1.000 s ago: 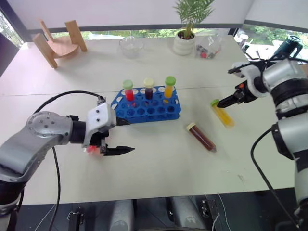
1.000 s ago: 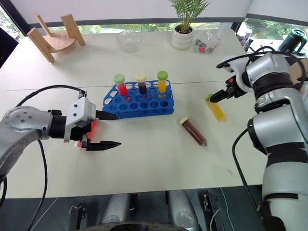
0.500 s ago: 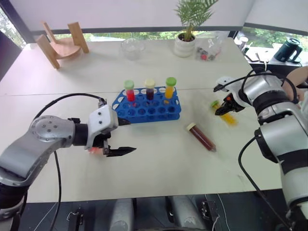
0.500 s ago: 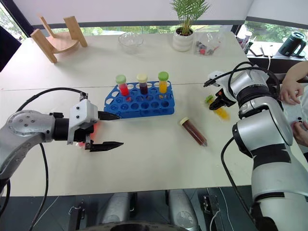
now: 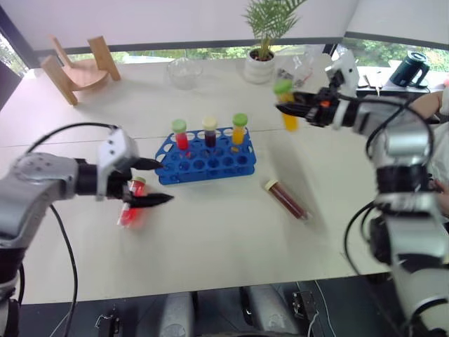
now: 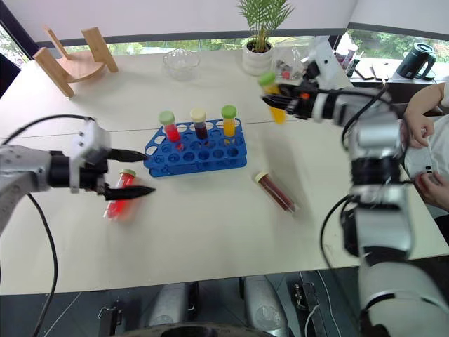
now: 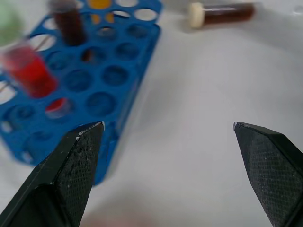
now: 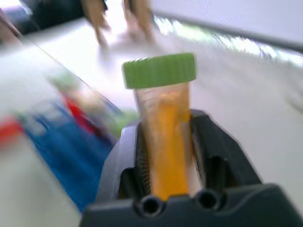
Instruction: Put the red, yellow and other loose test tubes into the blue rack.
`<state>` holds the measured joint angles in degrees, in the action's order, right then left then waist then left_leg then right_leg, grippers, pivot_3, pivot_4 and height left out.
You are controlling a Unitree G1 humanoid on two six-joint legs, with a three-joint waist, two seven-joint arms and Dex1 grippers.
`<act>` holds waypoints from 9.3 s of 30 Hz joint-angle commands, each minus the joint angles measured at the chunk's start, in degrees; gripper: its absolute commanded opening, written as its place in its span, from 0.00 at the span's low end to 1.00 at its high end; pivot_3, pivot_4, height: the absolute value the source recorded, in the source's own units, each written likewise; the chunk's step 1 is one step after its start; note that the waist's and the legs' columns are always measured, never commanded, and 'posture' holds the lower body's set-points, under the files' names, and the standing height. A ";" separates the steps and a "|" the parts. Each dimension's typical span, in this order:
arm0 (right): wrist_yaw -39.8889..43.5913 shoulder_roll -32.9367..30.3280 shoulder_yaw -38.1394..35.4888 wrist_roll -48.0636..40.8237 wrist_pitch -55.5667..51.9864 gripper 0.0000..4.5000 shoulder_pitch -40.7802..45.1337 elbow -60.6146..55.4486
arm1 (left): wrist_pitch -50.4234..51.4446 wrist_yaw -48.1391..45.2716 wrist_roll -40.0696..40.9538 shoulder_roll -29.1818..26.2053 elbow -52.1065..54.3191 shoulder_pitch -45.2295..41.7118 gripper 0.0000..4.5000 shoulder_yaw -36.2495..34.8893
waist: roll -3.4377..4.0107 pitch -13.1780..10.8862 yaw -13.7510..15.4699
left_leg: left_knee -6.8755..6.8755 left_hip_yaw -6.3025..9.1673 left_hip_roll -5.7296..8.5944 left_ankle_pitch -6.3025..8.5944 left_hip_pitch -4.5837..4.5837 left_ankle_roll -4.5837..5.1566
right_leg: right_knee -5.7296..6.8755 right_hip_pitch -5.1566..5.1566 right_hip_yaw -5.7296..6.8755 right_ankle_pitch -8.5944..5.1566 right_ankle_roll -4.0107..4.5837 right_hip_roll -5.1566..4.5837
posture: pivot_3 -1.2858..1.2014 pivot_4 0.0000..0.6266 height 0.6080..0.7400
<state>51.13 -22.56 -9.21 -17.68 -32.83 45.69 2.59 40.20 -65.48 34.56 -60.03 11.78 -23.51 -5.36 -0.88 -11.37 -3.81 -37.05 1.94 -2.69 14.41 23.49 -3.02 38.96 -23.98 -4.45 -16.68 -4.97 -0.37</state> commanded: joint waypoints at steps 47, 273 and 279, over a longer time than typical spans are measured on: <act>-21.43 15.25 12.44 8.02 34.78 0.18 -18.53 6.56 | 4.03 1.08 -0.88 2.17 -0.65 -3.31 1.00 1.44 | -0.11 0.06 -0.12 | -0.06 -0.09 0.24 -0.28 -0.10 -0.47 | 0.26 -0.02 -0.10 0.03 -0.14 -0.19 | 0.52 0.24 1.00; 2.50 -22.69 11.67 -22.99 -21.08 0.96 -6.97 -27.32 | -30.35 15.72 -10.06 34.42 -20.20 -7.85 0.17 3.03 | -0.41 0.16 2.86 | -0.38 -0.03 0.31 -0.23 -0.15 -0.37 | 0.02 0.34 -0.07 0.14 -0.38 -0.25 | 0.52 0.24 1.00; 1.00 -21.76 11.79 -22.39 -20.23 0.96 -8.32 -27.57 | -31.73 14.96 -12.09 33.89 -21.74 -6.52 0.17 3.36 | -0.41 0.16 2.86 | -0.37 -0.02 0.31 -0.23 -0.15 -0.37 | 0.02 0.34 -0.06 0.13 -0.38 -0.25 | 0.52 0.24 1.00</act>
<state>52.31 -44.49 4.18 -39.67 -54.16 37.22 -23.35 9.50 -50.23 23.36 -25.63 -10.02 -30.89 -1.37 -1.29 -11.21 -0.95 -37.42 1.92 -2.38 14.18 23.35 -3.40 38.97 -23.64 -4.52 -16.54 -5.35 -0.62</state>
